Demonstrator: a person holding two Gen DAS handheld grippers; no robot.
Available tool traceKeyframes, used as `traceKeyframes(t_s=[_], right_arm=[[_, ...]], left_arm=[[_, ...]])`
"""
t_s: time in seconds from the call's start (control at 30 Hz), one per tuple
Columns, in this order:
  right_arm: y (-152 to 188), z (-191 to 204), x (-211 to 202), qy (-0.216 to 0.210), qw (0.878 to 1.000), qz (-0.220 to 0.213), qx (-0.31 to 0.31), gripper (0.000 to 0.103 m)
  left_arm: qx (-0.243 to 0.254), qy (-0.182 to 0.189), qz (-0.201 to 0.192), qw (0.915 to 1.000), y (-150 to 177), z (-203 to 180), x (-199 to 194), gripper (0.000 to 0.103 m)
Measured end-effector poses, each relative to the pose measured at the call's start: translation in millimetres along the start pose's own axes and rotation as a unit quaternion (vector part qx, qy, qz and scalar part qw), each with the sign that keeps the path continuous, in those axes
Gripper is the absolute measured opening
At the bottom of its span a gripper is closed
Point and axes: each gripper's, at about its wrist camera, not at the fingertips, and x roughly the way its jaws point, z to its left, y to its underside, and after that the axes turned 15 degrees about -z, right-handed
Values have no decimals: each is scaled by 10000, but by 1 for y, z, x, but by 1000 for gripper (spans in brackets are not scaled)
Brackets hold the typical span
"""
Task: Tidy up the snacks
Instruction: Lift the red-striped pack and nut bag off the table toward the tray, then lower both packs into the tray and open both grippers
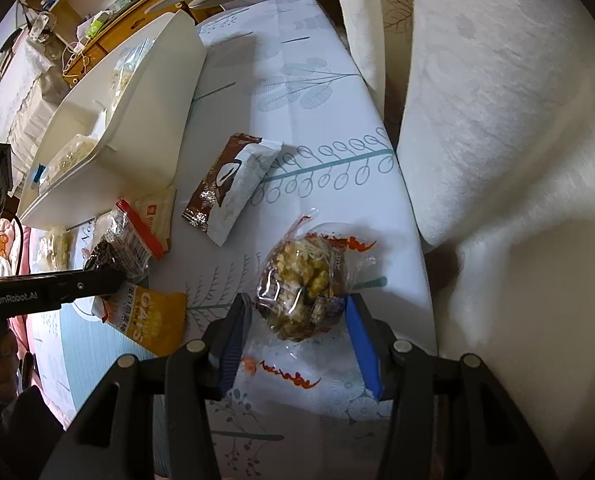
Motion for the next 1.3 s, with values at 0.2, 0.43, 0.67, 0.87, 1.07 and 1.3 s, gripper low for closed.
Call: traceKeyframes(t_s=[0.2,0.43,0.67,0.87,1.07,1.3], right_arm=[[-1,15,1,-40,9999,-3,-131,49],[0,48,-2,-116,9993,-58,-337,49],[7,100,-4,-175,9982,-71,-565,49],[11,161,-1,-437,9966,-131,-689,49],[7,225,-1,-889,9921,-257,-851,49],[-12,281,-19,-1297,9856,-607,-899,49]], left_arm=[[-140,87,-58,9998,17,15,-11,47],[-339,132,-21,9993,37,47,-26,47],[-443,98,-76,9989,54,92,-48,47],[-456,3,-255,9986,55,144,-91,47],[-385,-207,-601,9972,38,191,-141,47],[-89,-238,-1126,9933,2,223,-195,47]])
